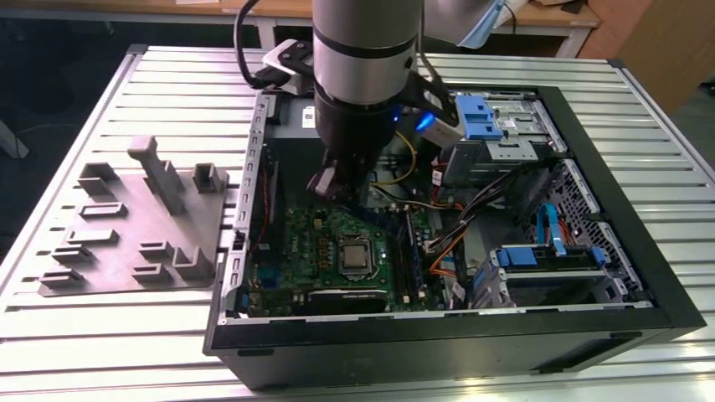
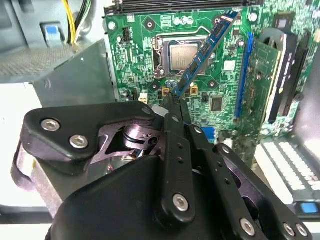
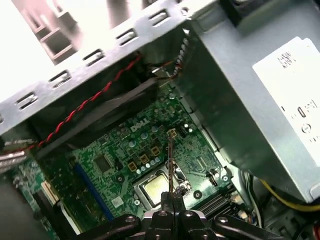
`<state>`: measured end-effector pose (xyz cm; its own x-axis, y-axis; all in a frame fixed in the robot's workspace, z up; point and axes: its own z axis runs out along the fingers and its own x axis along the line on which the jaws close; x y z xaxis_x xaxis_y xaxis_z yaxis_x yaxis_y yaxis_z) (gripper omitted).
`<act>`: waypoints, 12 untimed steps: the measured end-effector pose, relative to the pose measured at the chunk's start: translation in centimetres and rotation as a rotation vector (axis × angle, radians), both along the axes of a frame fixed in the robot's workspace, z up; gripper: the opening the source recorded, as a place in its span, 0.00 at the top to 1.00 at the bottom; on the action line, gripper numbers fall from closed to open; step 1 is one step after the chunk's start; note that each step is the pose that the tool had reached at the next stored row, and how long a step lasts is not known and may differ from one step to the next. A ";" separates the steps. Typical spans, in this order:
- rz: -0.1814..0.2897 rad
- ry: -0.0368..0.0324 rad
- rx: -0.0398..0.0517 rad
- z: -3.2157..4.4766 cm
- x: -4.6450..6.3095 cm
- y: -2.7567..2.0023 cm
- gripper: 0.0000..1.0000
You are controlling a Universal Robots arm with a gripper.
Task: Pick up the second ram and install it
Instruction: 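Insert the second ram into the second slot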
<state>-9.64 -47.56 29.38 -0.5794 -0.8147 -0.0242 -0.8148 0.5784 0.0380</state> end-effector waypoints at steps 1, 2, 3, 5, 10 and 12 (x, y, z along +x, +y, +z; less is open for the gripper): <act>-0.020 -0.0001 0.0001 -0.02 0.0 0.00 0.89; -0.038 0.0000 0.0001 -0.03 0.0 0.00 0.89; -0.056 0.0000 0.0001 -0.04 0.0 0.00 0.89; -0.092 -0.0001 0.0000 -0.07 0.0 0.00 0.89; -0.183 0.0000 0.0000 -0.14 0.0 0.00 0.89; -0.219 0.0000 0.0000 -0.17 0.0 0.00 0.89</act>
